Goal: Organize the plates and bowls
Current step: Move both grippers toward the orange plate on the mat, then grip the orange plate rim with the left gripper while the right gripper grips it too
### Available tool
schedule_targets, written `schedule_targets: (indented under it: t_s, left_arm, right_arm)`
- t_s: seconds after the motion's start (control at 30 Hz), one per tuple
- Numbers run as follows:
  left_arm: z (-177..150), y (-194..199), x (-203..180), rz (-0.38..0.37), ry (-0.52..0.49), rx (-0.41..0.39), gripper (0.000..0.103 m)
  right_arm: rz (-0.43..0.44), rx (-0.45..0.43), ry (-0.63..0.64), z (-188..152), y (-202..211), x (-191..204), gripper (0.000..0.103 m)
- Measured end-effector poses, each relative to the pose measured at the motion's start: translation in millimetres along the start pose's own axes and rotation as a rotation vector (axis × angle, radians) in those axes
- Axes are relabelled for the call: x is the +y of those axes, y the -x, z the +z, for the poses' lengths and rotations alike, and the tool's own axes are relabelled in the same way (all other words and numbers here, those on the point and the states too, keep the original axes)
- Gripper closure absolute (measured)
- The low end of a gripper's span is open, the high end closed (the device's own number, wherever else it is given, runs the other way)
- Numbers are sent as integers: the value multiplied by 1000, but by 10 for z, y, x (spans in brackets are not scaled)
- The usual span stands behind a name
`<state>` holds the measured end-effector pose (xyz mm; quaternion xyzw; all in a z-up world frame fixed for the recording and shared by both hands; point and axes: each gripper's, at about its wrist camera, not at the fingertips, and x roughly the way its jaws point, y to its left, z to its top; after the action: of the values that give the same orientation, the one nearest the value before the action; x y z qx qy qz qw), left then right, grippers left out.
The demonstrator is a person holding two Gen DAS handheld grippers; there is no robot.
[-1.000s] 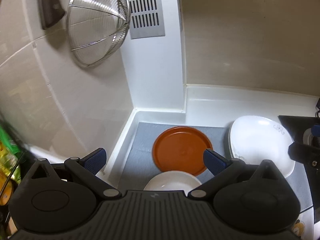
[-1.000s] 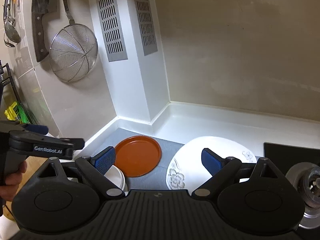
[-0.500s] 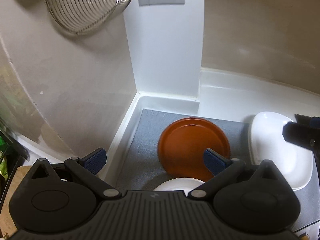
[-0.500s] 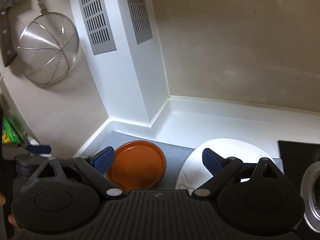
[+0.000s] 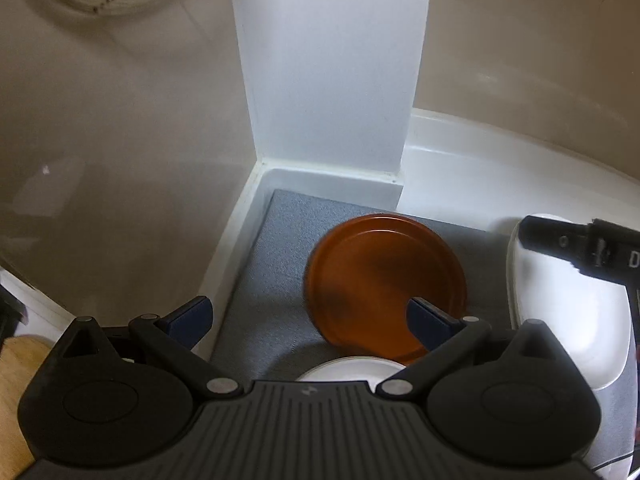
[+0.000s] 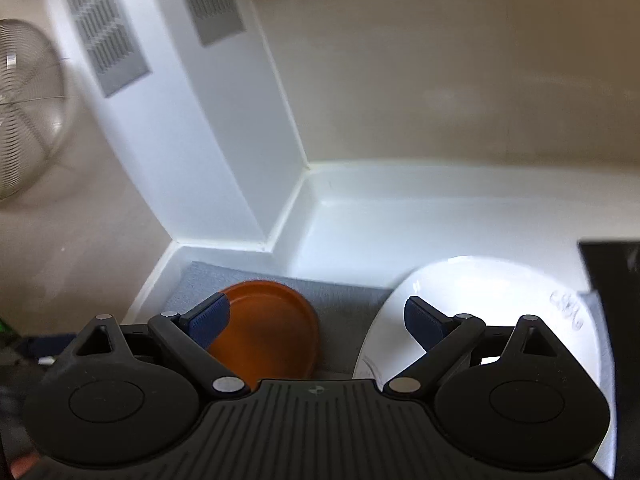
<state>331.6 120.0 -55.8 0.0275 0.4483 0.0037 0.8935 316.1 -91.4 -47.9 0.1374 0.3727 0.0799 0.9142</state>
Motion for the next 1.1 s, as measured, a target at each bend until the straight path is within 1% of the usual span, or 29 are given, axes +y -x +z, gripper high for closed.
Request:
schedule_targets:
  t_s: [0.1,0.2,0.27,0.4,0.47,0.53,0.6,0.67,0.8,0.87,0.9,0.97,1.1]
  left_arm:
    - [-5,-47,15,-5,30,14,0]
    - [9,-106,11,1,32,31,0]
    - [28,-164,13,-9,40,51,0]
    - [82,-304,37,7,73,79,0]
    - [117,-381,68,22,103,94,0]
    - [142,-458,76,13,125,106,0]
    - [156,-529,45,31,117,118,0]
    - [160,-597,23,30,105,123,0]
    - [162,-775,-19,40,88,156,0]
    - [171,-894,-30,37,93,190,0]
    - [178,-953,-14,26,105,222,0]
    - [187,-1044,30,4,131,270,0]
    - [184,-1089,46,8,129,272,1]
  right_arm:
    - [27,20,1,21,-141,-26,8]
    - [48,30,2,51,-285,-30,8]
    - [67,41,2,69,-376,-36,9]
    - [93,56,70,80,-517,23,12]
    - [91,67,102,92,-595,59,14]
    - [70,79,111,97,-684,87,14]
    - [74,96,113,100,-779,103,15]
    - [69,111,117,97,-855,113,15]
    - [61,141,152,103,-994,138,15]
    - [51,166,182,116,-1073,150,22]
    - [43,174,197,118,-1116,154,23]
    - [26,193,216,115,-1193,155,31]
    - [25,230,216,110,-1304,119,41]
